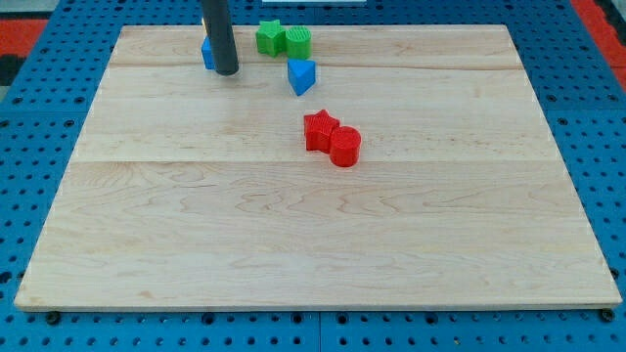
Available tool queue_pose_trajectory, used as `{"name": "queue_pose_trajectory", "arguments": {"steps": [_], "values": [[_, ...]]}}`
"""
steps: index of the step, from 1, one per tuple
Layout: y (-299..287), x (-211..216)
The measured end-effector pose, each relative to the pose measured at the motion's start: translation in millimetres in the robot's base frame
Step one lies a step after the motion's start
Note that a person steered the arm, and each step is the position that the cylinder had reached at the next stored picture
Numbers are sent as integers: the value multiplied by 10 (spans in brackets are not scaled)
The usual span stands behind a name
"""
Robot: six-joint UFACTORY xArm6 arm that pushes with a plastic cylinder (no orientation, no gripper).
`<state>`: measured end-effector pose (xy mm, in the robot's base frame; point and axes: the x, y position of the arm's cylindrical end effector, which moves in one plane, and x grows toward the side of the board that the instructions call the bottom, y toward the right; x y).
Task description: Move the blue triangle to the bottom of the blue cube
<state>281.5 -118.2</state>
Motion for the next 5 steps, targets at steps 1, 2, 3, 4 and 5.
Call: {"name": "queue_pose_trajectory", "arguments": {"steps": [1,2,3,4,5], "values": [[0,-140],[140,-157],[602,-118],[1013,-146],[1635,-55]]}}
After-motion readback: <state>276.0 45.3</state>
